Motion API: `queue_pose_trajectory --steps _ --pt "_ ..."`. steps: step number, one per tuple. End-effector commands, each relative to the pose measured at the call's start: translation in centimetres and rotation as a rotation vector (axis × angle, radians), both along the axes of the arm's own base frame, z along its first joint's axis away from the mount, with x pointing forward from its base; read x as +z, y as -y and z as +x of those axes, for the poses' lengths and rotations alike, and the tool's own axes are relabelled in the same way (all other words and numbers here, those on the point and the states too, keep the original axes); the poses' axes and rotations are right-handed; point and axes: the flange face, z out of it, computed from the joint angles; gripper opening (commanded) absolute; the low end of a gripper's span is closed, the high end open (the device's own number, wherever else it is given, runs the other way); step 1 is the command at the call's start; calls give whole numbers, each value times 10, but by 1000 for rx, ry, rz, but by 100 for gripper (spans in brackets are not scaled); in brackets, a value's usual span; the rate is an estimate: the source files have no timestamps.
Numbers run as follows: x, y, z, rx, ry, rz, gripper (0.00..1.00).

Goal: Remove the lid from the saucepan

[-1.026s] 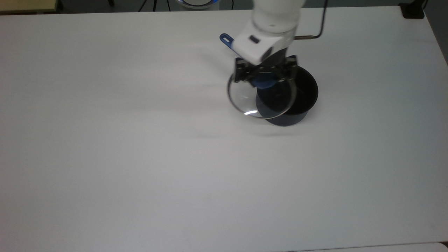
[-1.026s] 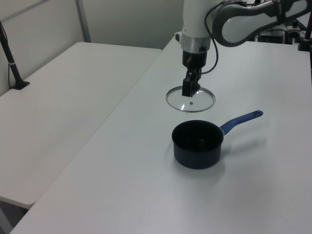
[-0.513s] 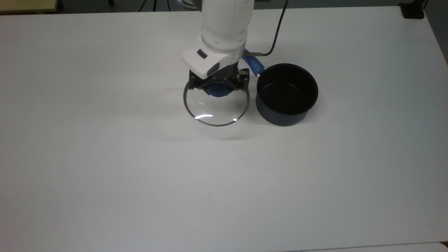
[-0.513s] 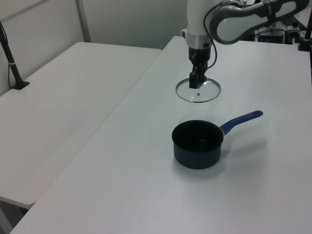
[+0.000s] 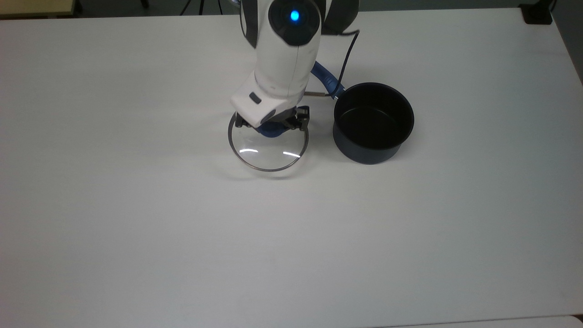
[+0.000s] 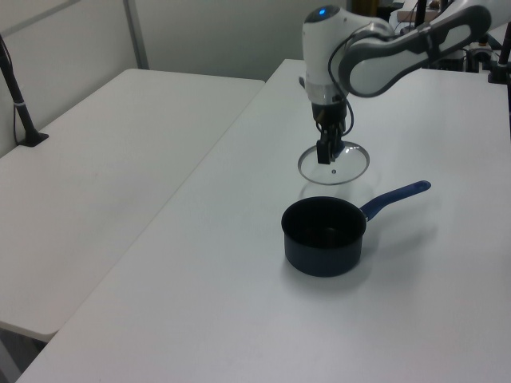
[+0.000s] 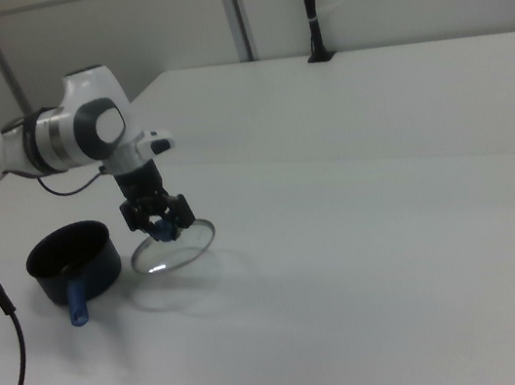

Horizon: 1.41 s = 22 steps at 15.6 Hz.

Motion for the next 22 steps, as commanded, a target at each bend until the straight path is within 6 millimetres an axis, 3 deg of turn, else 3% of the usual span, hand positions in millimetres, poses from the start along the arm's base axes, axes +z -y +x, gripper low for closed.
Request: queue_pose_trajectory --steps 1,7,11,13,17,18,19,20,21,22 --pt "-12 14 0 2 28 -17 46" --pt "-27 58 -6 -42 -1 -52 47" --pt "-38 63 -8 -45 -21 -59 50" --pt "-54 65 -8 -46 -44 -62 50" --pt "-66 71 -7 -43 -60 -83 57" --pt "-70 71 -8 -39 -68 -87 61" --pt "-72 71 -8 -39 -71 -88 71" --pt "-72 71 -7 -41 -69 -88 92" --pt "-71 71 -7 -41 -69 -88 100" --pt "-69 71 -6 -42 -68 -88 100"
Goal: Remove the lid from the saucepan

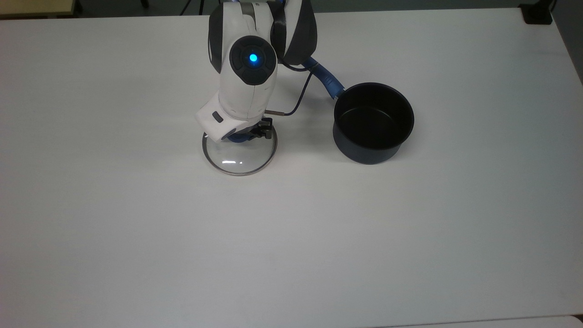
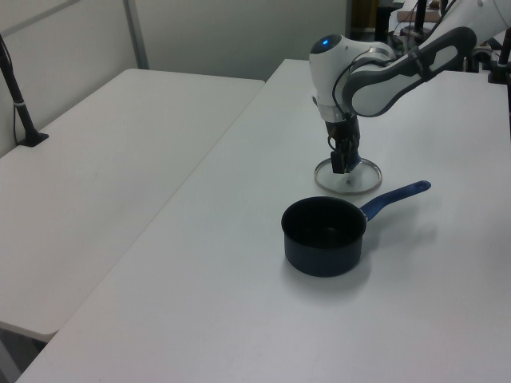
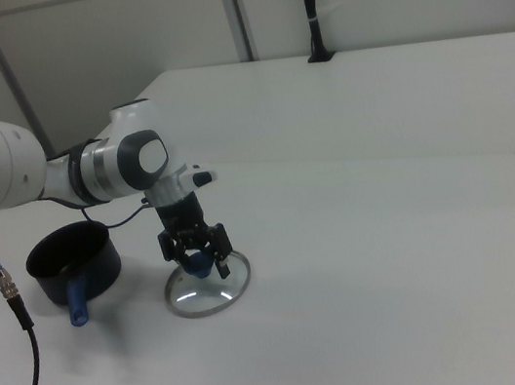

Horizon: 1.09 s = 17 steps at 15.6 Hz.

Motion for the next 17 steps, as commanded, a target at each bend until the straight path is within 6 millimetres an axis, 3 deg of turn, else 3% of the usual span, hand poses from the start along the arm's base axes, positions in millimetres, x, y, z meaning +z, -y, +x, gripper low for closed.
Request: queue_pose_trajectory --steps 1,3,8,12,17 --pt "-3 0 0 10 12 -12 100" --pt "8 -1 0 9 23 -13 100" --pt "84 -5 -6 1 91 -5 100" --pt "126 -12 -11 -16 83 8 100" --pt "225 -5 -49 -12 149 191 100"
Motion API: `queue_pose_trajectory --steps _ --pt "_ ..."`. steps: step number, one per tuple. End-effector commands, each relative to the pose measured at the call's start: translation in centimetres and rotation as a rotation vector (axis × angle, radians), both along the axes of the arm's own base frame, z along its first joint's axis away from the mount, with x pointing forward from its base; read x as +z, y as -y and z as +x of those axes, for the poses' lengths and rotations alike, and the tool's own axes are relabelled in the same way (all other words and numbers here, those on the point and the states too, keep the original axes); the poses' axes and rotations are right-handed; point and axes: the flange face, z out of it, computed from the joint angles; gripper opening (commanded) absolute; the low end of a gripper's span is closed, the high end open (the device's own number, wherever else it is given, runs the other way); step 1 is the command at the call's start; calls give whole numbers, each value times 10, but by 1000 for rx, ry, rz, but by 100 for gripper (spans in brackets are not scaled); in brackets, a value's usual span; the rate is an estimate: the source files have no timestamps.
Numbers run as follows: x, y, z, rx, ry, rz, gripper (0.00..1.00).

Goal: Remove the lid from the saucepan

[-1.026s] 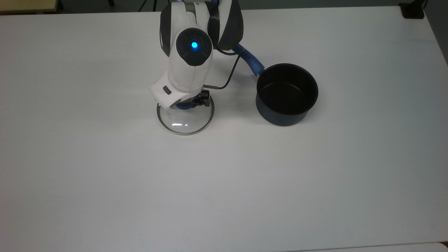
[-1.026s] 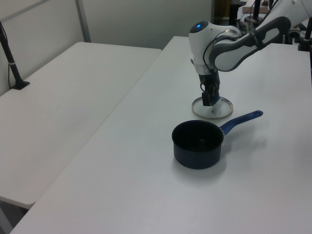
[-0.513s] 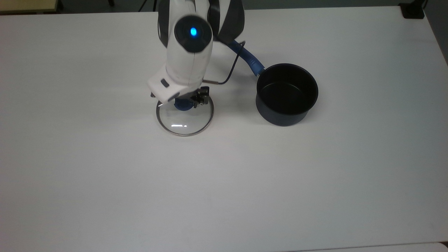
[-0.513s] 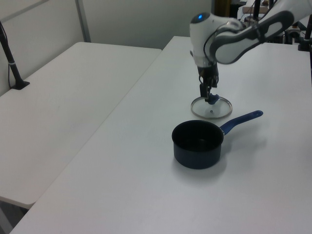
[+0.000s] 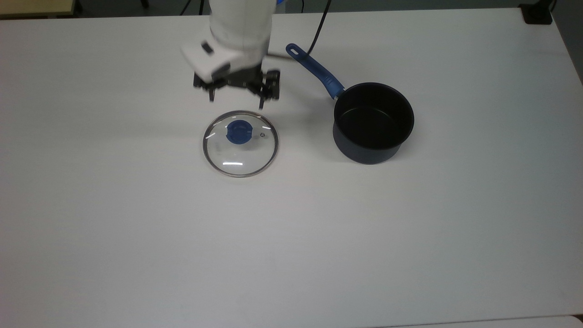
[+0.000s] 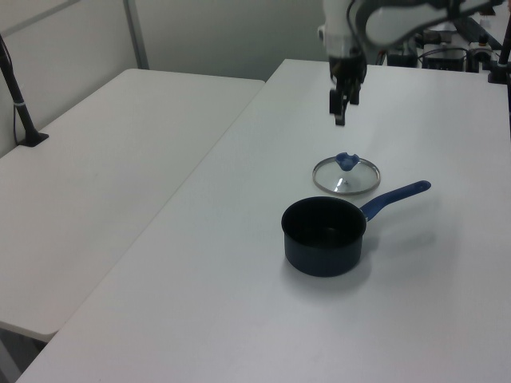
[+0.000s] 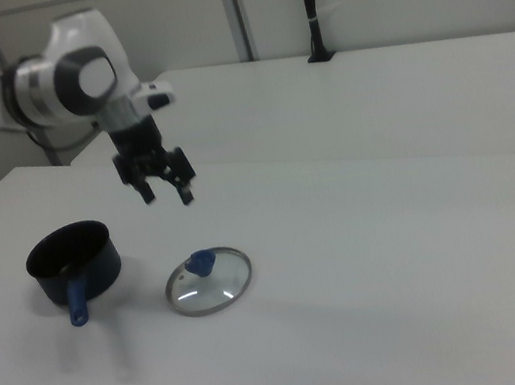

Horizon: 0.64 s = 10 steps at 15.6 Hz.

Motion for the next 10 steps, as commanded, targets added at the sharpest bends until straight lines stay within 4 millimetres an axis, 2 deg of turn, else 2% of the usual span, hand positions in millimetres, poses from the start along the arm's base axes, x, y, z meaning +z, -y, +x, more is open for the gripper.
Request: queue_pose_trajectory --steps 1,4,6,10 --pt "71 14 -45 48 0 107 100" --pt "106 26 -68 20 21 140 100" --pt "108 34 -71 15 5 132 100" --pt "106 35 -73 18 -9 129 100"
